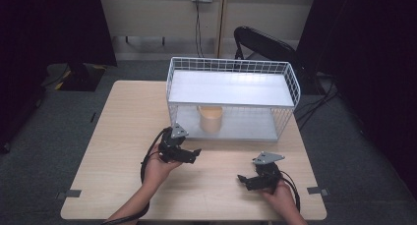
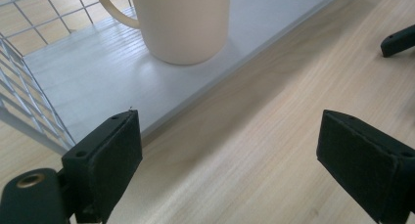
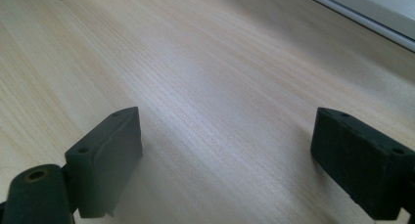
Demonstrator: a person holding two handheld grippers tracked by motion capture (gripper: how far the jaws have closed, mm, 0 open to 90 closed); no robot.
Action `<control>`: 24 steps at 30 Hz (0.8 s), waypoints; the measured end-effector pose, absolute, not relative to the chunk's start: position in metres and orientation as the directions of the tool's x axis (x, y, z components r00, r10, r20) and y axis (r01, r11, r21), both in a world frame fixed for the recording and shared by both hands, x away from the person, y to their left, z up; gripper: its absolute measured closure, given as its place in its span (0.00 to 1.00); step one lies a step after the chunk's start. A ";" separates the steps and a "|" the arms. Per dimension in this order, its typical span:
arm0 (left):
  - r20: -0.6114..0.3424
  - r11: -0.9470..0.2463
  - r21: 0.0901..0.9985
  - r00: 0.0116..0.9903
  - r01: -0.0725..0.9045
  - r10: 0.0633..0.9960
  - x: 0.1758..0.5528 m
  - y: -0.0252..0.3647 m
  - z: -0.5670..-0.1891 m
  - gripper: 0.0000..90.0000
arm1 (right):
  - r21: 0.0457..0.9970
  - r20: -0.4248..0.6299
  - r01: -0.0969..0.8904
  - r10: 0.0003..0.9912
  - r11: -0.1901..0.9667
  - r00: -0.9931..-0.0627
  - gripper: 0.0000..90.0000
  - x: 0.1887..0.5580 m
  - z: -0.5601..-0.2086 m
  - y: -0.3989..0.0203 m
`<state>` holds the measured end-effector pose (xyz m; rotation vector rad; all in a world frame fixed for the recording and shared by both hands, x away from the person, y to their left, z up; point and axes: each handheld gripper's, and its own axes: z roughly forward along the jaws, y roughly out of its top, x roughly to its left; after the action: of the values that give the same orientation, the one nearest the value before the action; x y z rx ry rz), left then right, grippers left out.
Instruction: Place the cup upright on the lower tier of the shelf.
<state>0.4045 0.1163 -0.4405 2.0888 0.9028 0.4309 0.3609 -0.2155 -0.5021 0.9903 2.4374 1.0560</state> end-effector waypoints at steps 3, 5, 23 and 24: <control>-0.009 -0.428 0.778 0.690 0.460 0.724 0.403 0.121 -0.442 0.10 | 0.731 -0.005 0.475 0.699 0.490 -0.715 0.12 0.361 -0.502 -0.215; -0.009 -0.432 0.774 0.691 0.462 0.723 0.401 0.122 -0.444 0.10 | 0.731 -0.005 0.474 0.699 0.490 -0.715 0.12 0.361 -0.502 -0.216; -0.007 -0.450 0.785 0.732 0.426 0.681 0.381 0.144 -0.449 0.11 | 0.731 -0.005 0.475 0.699 0.490 -0.715 0.12 0.361 -0.502 -0.215; 0.004 -0.465 0.779 0.738 0.421 0.675 0.381 0.146 -0.449 0.11 | 0.731 -0.005 0.475 0.699 0.490 -0.715 0.12 0.361 -0.502 -0.215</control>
<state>0.3808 0.1460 -0.4493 2.1263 0.8232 0.3990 0.3608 -0.2155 -0.5021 0.9909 2.4374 1.0562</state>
